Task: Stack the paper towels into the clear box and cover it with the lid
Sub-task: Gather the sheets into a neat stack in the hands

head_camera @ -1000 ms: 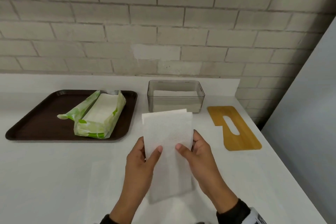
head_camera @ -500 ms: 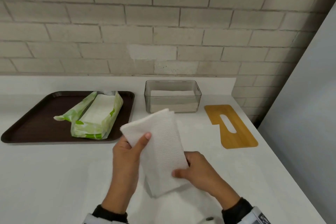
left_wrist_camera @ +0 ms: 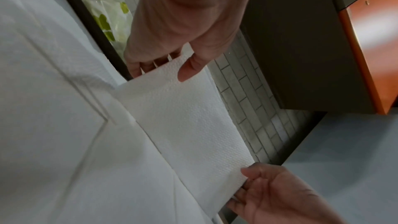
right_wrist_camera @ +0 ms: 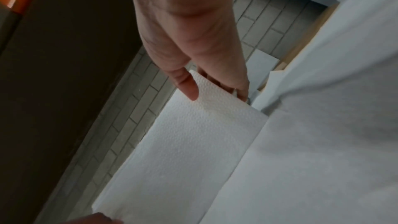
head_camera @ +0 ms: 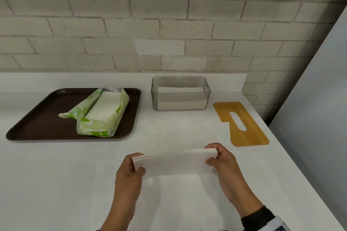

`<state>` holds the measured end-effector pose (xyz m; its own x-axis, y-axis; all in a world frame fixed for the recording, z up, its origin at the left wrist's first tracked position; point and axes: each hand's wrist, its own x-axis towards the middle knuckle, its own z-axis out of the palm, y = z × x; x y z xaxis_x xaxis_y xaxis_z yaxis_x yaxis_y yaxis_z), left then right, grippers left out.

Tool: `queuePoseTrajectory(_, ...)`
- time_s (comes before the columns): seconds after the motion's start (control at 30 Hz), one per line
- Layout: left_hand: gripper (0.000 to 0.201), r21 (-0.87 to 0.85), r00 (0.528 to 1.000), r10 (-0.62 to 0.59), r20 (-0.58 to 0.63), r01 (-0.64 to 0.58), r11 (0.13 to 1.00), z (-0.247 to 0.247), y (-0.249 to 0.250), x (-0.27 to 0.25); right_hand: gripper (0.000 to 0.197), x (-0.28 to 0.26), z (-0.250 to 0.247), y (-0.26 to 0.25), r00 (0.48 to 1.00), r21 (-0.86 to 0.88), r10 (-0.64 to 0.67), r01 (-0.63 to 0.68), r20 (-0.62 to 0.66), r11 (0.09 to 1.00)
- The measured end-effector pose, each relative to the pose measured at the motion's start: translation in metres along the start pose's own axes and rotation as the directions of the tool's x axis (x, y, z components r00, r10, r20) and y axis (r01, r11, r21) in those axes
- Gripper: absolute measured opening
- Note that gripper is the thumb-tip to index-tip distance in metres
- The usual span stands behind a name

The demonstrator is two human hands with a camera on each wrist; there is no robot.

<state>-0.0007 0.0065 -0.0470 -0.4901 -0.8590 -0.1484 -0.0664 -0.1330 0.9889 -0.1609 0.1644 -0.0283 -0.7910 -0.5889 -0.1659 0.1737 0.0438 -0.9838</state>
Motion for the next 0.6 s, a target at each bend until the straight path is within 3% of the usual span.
queuePoseTrajectory(0.1, 0.042, 0.032, 1.000, -0.010, -0.002, 0.010, 0.999, 0.002, 0.000, -0.001, 0.037, 0.000, 0.001, 0.004, 0.999, 0.044, 0.052, -0.051, -0.016, 0.998)
queuePoseTrajectory(0.2, 0.040, 0.044, 1.000, -0.004, 0.001, 0.004, 0.999, 0.009, 0.004, -0.004, 0.041, 0.000, 0.007, 0.007, 0.996, -0.057, 0.087, -0.088, -0.010, 0.994)
queuePoseTrajectory(0.47, 0.007, 0.118, 1.000, -0.007, -0.002, 0.007, 0.993, 0.000, 0.015, -0.010, 0.029, 0.004, 0.001, -0.004, 0.995, -0.135, 0.098, -0.092, 0.034, 0.987)
queuePoseTrajectory(0.53, 0.008, 0.196, 0.996, -0.032, 0.088, 0.014, 0.980, -0.011, 0.019, -0.010, 0.023, 0.005, -0.003, -0.025, 0.998, -0.126, 0.023, -0.015, 0.060, 0.992)
queuePoseTrajectory(0.6, 0.010, 0.298, 0.960, -0.083, 0.268, -0.001, 0.954, -0.014, 0.025, -0.010, 0.019, 0.007, -0.005, -0.049, 0.990, -0.152, -0.078, 0.096, 0.120, 0.984)
